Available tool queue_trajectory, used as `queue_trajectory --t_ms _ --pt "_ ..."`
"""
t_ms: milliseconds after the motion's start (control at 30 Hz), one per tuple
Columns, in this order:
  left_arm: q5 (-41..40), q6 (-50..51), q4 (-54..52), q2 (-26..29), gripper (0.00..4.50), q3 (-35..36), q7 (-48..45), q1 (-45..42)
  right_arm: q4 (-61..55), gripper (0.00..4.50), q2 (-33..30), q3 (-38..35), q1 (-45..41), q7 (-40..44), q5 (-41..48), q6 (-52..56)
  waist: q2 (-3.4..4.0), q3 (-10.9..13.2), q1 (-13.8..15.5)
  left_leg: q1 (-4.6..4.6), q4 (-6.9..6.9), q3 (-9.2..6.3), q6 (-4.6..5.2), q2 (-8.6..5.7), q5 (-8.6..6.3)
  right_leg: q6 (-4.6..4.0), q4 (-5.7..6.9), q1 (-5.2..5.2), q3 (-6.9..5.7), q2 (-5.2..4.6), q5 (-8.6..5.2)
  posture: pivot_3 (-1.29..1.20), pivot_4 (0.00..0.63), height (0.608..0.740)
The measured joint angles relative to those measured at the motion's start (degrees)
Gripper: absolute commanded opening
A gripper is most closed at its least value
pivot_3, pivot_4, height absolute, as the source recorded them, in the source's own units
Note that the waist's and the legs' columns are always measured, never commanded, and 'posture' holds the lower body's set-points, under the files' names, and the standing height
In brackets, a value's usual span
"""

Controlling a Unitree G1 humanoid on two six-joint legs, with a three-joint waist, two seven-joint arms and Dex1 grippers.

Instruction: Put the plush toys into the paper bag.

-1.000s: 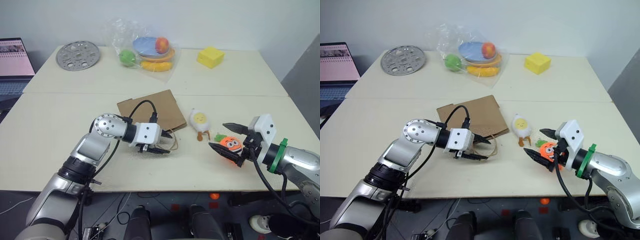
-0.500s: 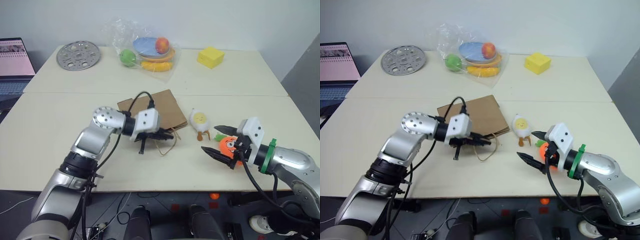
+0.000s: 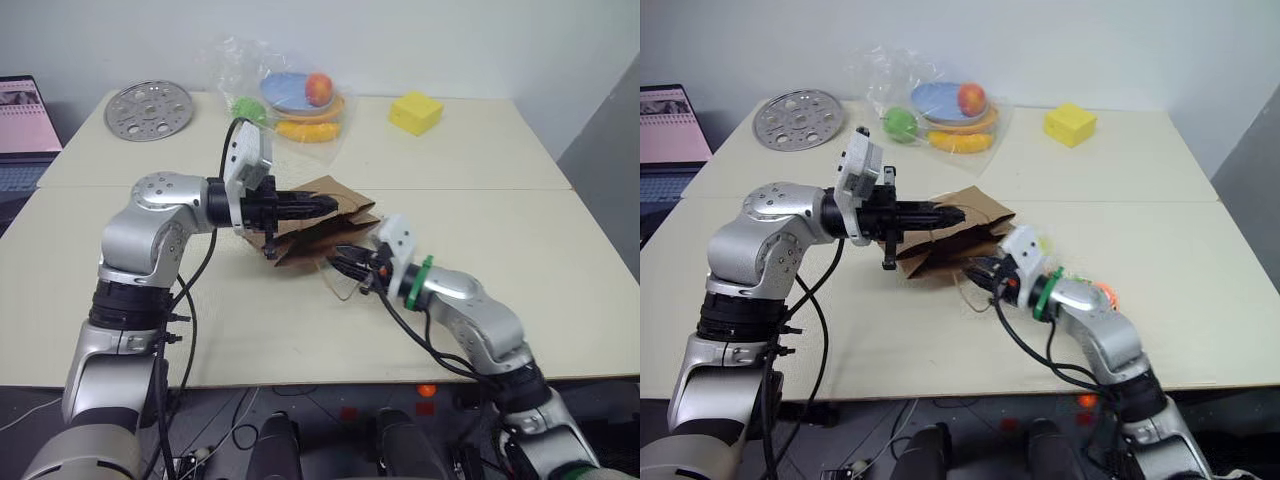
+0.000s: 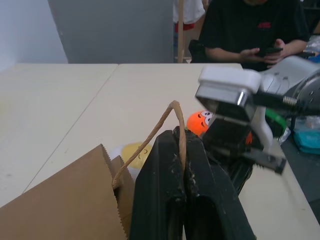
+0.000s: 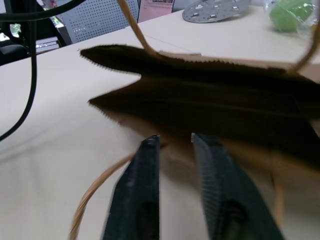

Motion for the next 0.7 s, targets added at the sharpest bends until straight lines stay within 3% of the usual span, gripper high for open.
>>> queue_trajectory --t_ms 200,433,700 --pt "-0.45 0.87 -2.33 1.03 0.00 0.17 0.66 0.76 9.67 0.01 6.91 -0.64 -5.24 -3.61 -3.25 -3.16 0.01 0.00 0.23 0.00 -0.03 0.00 0.00 0.00 0.00 -0.02 0.02 -0.02 0.00 0.00 0.01 0.00 0.150 0.740" --pt "-3.24 4.27 -0.45 1.00 0.00 4.43 4.36 -2.49 28.69 0.01 14.13 1.51 -9.01 -14.02 -13.67 -6.78 -0.01 0.00 0.27 0.00 -0.02 0.00 -0.01 0.01 0.00 -0.02 0.02 -0.05 0.00 0.01 0.01 0.00 0.150 0.740" --pt "-3.44 1.28 10.53 0.93 0.00 10.24 10.08 -10.64 32.74 0.01 16.65 1.40 -9.66 -15.60 -17.37 -11.10 -0.05 -0.04 -0.07 0.08 0.00 0.00 -0.02 0.01 0.02 0.03 0.08 0.02 0.00 0.02 0.02 0.00 0.150 0.740"
